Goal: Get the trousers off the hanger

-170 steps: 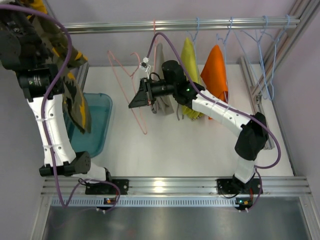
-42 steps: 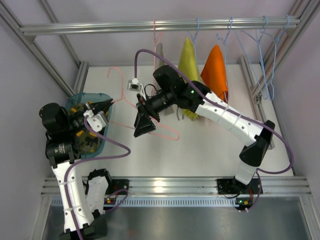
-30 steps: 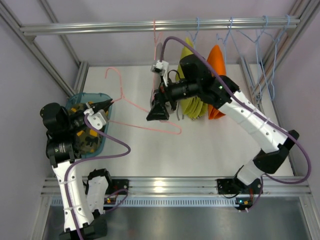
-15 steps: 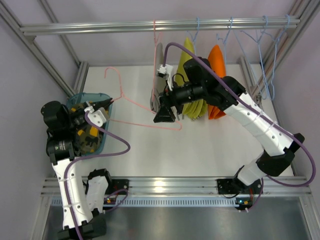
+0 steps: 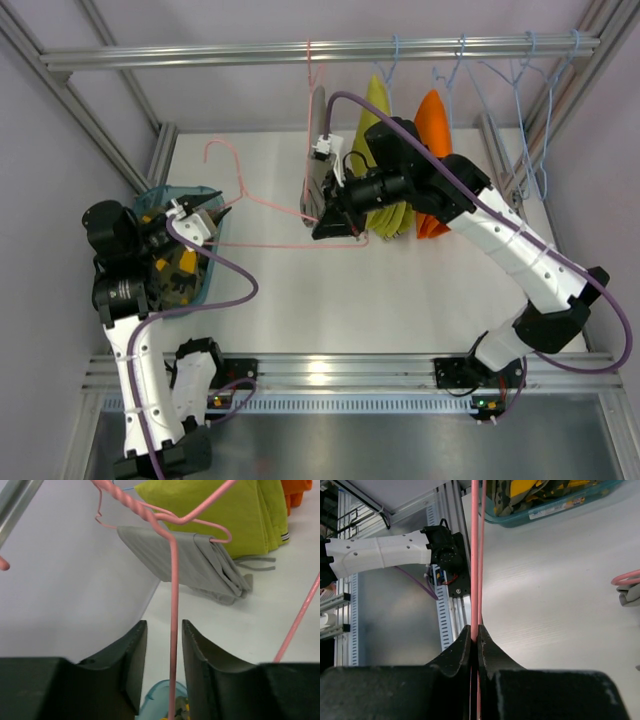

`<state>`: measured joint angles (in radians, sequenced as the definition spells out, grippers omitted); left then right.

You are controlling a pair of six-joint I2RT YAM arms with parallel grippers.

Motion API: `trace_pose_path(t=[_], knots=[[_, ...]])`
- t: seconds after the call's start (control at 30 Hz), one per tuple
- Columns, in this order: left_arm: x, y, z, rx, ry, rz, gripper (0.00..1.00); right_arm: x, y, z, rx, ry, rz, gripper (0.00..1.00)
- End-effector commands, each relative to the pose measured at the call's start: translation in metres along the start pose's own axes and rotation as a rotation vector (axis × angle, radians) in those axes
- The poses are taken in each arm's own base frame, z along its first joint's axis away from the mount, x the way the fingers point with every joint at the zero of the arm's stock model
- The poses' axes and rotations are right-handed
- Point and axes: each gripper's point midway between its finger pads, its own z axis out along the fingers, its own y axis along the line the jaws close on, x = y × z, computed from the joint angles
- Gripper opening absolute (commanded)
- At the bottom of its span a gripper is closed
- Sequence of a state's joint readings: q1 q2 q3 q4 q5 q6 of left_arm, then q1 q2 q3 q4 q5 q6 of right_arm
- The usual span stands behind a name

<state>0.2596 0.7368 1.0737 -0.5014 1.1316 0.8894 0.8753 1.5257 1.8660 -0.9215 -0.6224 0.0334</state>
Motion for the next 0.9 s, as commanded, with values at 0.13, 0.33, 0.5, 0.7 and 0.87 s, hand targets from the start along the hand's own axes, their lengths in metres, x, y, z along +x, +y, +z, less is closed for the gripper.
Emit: trace_pose_path(t=[0.13,0.33,0.5,0.7,0.87], knots=[[-0.021,0.011,0.005,0.024,-0.047,-0.226,0.52,-0.018,0.010,-0.034,0.011,-0.117,-0.037,0.00],[-0.045,0.016,0.006,0.065,-0.091,-0.383,0.79,-0.024,-0.006,-0.063,0.061,-0.197,0.015,0.00],[-0.078,0.044,0.007,0.058,-0.135,-0.597,0.94,-0.023,-0.002,-0.096,0.128,-0.264,-0.033,0.00],[-0.111,0.096,0.012,-0.089,-0.244,-0.821,0.98,-0.021,0.008,-0.147,0.227,-0.371,-0.091,0.00],[-0.107,0.132,0.019,-0.207,-0.315,-0.997,0.98,-0.010,0.004,-0.193,0.393,-0.468,-0.083,0.00]])
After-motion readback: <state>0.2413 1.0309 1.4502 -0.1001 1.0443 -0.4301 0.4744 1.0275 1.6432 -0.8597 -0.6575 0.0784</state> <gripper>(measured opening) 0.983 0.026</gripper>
